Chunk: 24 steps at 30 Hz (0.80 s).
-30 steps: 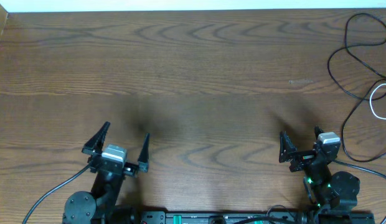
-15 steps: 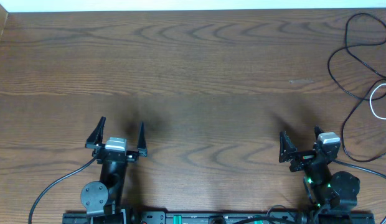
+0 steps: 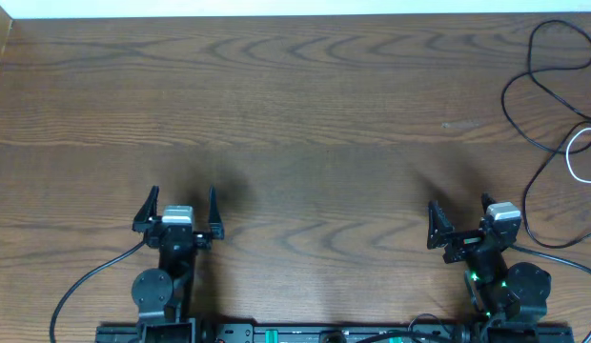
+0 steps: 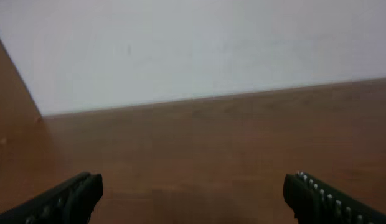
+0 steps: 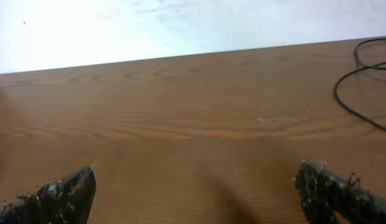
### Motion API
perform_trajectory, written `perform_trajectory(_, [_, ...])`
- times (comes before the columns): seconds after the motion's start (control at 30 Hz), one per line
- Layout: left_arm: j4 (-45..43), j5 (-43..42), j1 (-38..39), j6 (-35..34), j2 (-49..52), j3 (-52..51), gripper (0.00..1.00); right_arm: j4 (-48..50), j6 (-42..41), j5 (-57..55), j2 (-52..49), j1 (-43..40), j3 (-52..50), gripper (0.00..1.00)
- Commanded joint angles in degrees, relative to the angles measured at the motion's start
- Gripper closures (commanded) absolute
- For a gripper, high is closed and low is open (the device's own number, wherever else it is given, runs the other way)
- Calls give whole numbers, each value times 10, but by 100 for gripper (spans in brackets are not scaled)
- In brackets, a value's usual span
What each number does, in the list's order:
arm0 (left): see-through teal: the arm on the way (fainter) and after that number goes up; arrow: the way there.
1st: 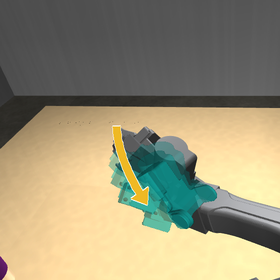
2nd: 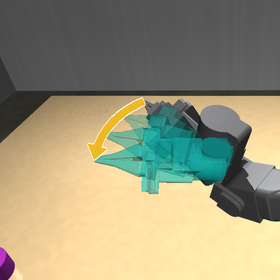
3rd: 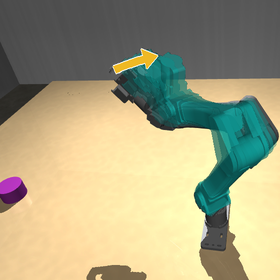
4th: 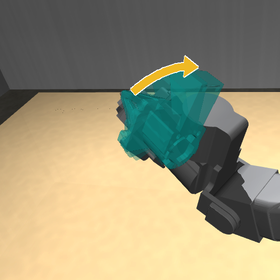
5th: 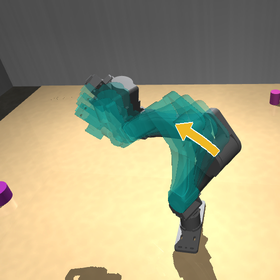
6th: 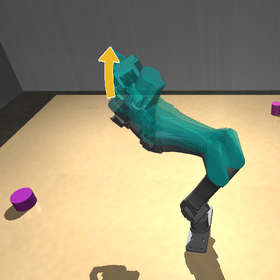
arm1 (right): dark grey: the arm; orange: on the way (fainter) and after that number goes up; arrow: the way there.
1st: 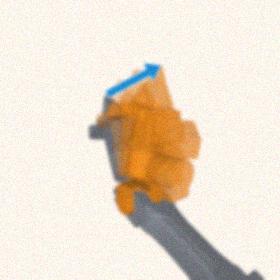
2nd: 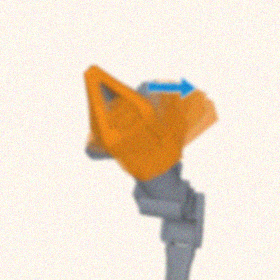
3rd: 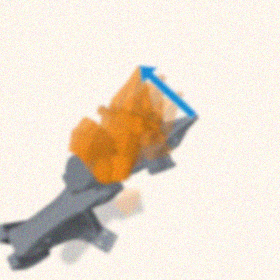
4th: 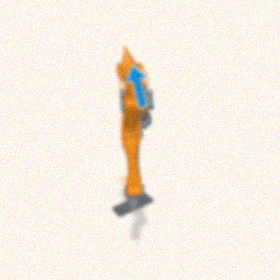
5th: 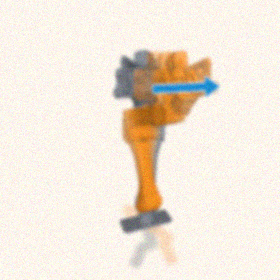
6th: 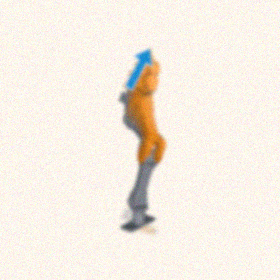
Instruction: Untangle cables
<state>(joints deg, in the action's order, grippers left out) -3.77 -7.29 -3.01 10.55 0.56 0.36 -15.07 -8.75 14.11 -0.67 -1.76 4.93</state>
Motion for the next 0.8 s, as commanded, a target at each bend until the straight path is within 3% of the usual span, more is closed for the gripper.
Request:
perform_trajectory(0.0, [56,26,5,-3,-5,-1,2,1,-6,-1,3,-2,-2,1])
perform_trajectory(0.77, [76,35,5,-1,-3,-1,2,1,-6,-1,3,-2,-2,1])
